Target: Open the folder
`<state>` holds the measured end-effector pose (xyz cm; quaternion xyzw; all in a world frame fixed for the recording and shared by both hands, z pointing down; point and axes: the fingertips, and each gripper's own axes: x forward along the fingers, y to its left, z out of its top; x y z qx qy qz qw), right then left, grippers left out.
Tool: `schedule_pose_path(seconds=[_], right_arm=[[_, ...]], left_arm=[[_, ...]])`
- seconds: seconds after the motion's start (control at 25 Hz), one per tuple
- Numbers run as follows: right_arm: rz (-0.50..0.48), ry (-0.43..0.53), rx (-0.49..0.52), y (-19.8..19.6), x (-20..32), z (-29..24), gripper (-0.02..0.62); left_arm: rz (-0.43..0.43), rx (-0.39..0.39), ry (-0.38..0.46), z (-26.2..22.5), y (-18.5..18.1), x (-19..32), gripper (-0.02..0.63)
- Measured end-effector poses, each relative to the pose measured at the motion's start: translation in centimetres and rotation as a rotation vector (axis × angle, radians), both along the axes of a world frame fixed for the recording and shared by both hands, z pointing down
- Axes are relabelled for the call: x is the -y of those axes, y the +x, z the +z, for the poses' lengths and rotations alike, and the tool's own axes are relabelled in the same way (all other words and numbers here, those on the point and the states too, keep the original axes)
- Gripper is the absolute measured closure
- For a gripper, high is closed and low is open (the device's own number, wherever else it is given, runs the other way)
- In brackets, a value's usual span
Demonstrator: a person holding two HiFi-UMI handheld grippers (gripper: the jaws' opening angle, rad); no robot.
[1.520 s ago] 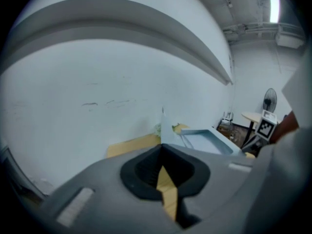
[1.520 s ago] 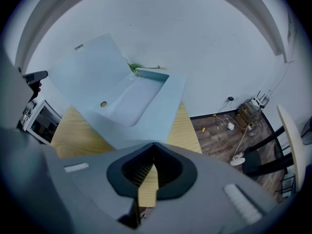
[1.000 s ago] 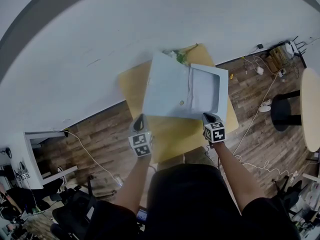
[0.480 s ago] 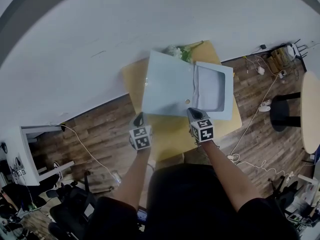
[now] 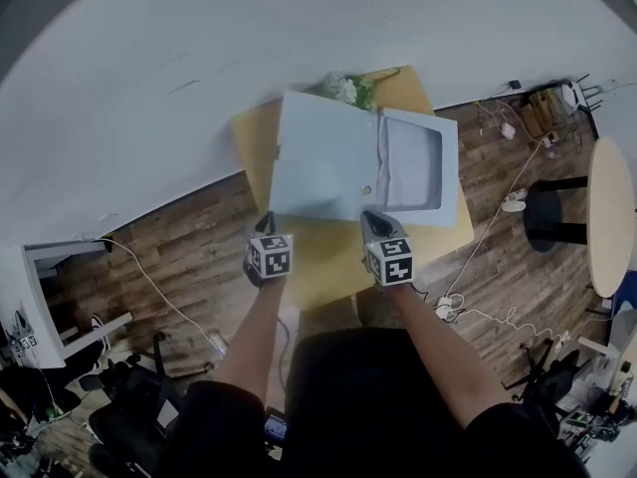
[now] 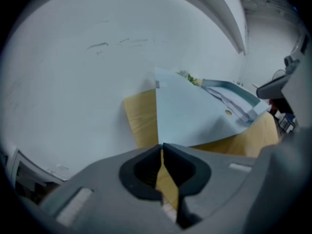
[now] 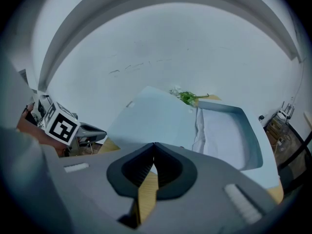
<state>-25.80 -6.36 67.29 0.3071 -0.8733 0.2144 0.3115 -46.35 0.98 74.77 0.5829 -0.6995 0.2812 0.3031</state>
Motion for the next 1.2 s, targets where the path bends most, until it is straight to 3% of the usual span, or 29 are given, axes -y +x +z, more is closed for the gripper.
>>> schedule_pose_path(seconds=[0.2,0.4,0.52,0.68,0.8,1.0,1.2], right_arm=[[-0.012,0.001,0.004,0.9,-1.2,-0.2,0.594],[-0.031,0.012,-0.046,3.6,-1.6,-0.3,0.594],[-0.019,0.023,-0.042,5.8,-0.8,-1.0,0.592],[0.029,0.043,-0.001,9.2,0.9,-2.4,0.592],[0.064,0.048,0.033,12.3,1.6,-3.2,0.594],[0.115,0.071,0.102,17.6,2.5,-5.7,0.594],[0.155,0.11,0.163,23.2,4.3,-8.7,0.594]], left_arm=[[0.0,-0.003,-0.045,1.7,-0.2,0.1,0.591],[0.047,-0.025,-0.167,4.1,0.1,-0.8,0.604],[0.027,-0.019,-0.172,3.9,0.3,-1.5,0.604],[-0.043,-0.039,-0.079,1.4,1.4,-1.5,0.604],[-0.071,-0.057,0.032,-2.3,4.4,-1.3,0.604],[-0.06,-0.095,0.237,-9.5,12.8,-0.6,0.604],[0.003,-0.123,0.363,-15.6,22.7,1.3,0.604]])
